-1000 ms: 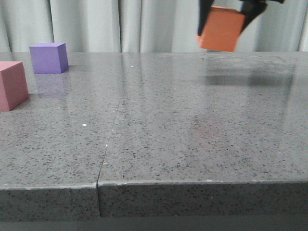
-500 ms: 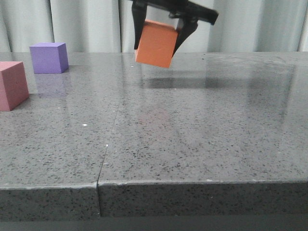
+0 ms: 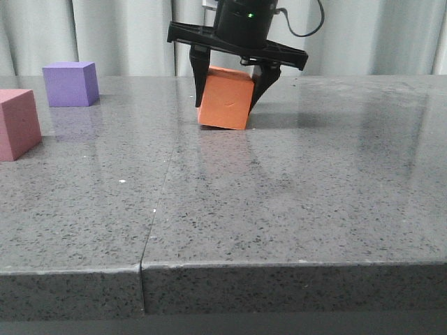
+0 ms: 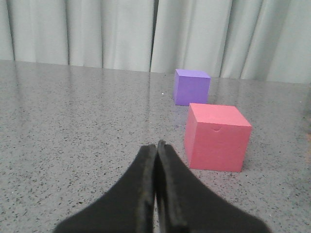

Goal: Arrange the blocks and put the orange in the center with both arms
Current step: 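Lift the orange cube and carry it toward the table center, then set the orange cube down, open the right gripper and withdraw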

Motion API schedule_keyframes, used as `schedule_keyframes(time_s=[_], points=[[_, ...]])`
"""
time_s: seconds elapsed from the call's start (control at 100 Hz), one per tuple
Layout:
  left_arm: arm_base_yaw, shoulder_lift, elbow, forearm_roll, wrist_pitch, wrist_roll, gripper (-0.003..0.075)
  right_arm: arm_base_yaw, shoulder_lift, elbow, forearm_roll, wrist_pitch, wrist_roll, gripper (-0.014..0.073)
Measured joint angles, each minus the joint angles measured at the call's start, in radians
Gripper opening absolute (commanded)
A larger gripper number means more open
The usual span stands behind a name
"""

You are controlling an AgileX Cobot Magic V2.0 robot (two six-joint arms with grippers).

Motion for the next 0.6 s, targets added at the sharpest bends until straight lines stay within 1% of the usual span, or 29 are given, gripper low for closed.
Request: schedule_keyframes(time_s=[0.05,0.09,0.11,0.12,0.17,0.24,0.6], points=[[0.000,0.000,0.000,0.000,0.000,0.000,-0.0020,0.000,0.000,-0.002,0.000,0.000,0.000,0.0424],[0.000,0.000,0.000,0.000,0.000,0.000,-0.0020,0.000,0.000,-0.002,0.000,0.000,0.000,0.0476],[0.000,0.000,0.000,0.000,0.000,0.000,-0.0020,0.000,0.000,-0.002,0.000,0.000,-0.002,0.0515],[0.000,0.000,0.000,0.000,0.000,0.000,-0.0020,0.000,0.000,-0.002,0.000,0.000,-0.002,0.0515],[0.000,0.000,0.000,0.000,0.000,0.000,-0.0020,0.000,0.000,-0.002,0.000,0.000,-0.004,0.0588],[0.000,0.000,0.000,0.000,0.000,0.000,-0.0020,0.000,0.000,-0.002,0.000,0.000,-0.008,0.0640],[0.000,0.000,0.000,0.000,0.000,0.000,-0.0020,0.000,-0.007,-0.002,0.000,0.000,-0.008,0.0643]])
